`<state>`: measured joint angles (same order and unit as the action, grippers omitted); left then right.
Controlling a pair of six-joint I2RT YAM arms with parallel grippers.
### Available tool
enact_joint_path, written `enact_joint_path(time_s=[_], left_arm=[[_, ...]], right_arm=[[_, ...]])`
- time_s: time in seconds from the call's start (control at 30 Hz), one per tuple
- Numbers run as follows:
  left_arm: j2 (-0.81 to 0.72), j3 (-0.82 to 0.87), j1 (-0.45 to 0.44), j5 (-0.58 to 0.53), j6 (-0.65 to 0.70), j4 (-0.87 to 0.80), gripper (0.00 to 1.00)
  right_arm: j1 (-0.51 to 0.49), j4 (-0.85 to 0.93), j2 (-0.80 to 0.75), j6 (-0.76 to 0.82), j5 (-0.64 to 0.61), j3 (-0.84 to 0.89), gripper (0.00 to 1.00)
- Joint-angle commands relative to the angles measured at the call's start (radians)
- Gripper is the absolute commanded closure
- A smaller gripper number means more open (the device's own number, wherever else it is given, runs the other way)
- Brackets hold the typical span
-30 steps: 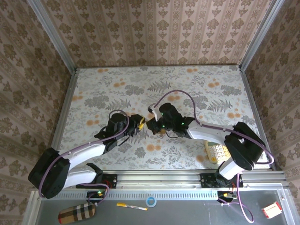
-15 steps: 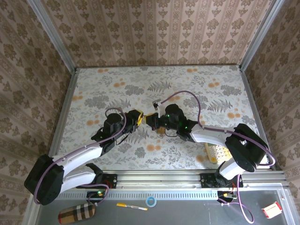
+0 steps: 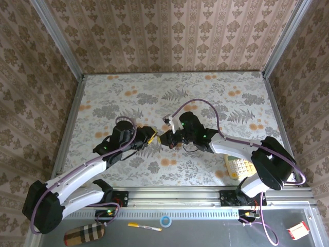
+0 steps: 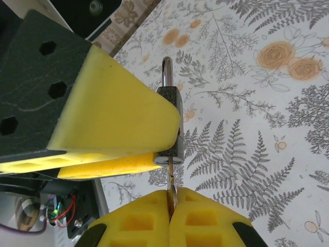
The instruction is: Unlock with the key
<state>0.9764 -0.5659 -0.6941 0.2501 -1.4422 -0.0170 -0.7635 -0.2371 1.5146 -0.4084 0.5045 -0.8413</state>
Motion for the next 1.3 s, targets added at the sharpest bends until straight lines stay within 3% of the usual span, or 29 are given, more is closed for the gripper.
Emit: enact_joint_path(time_s=[0.0, 0.1, 0.3, 0.37, 0.5, 0.7, 0.8, 0.9, 1.07, 1.27], left_arm=[[0.027, -0.083, -0.057, 0.152, 0.123, -0.075, 1.00], [0.039, -0.133, -0.073, 0.091, 0.190, -0.195, 1.00], [0.101, -0.198, -0.155, -0.004, 0.235, -0.260, 1.00], [0.124, -0.194, -0.171, 0.002, 0.223, -0.226, 1.00], [0.149, -0.109, -0.172, 0.072, 0.121, -0.006, 1.00], [0.160, -0.238, -0.180, 0.026, 0.284, -0.294, 1.00], [0.151, -0.200, -0.171, 0.026, 0.264, -0.272, 1.00], [0.129, -0.114, -0.140, 0.054, 0.191, -0.148, 1.00], [0.117, -0.117, -0.105, 0.068, 0.204, -0.181, 1.00], [0.163, -0.149, -0.136, 0.084, 0.230, -0.207, 1.00]], right_arm=[[-0.034, -0.171, -0.049, -0.008, 0.187, -0.038, 1.00], [-0.034, -0.206, -0.068, -0.042, 0.138, -0.023, 1.00], [-0.045, -0.332, -0.074, -0.133, 0.072, 0.002, 1.00], [-0.046, -0.344, -0.076, -0.137, 0.037, 0.002, 1.00], [-0.049, -0.370, -0.070, -0.135, 0.031, -0.009, 1.00], [-0.062, -0.165, -0.061, 0.014, 0.072, -0.089, 1.00], [-0.057, -0.162, -0.054, -0.001, 0.062, -0.085, 1.00], [-0.067, -0.173, -0.047, -0.024, 0.065, -0.075, 1.00], [-0.085, -0.178, -0.032, -0.049, 0.069, -0.053, 1.00], [-0.086, -0.215, -0.021, -0.055, 0.040, -0.024, 1.00]])
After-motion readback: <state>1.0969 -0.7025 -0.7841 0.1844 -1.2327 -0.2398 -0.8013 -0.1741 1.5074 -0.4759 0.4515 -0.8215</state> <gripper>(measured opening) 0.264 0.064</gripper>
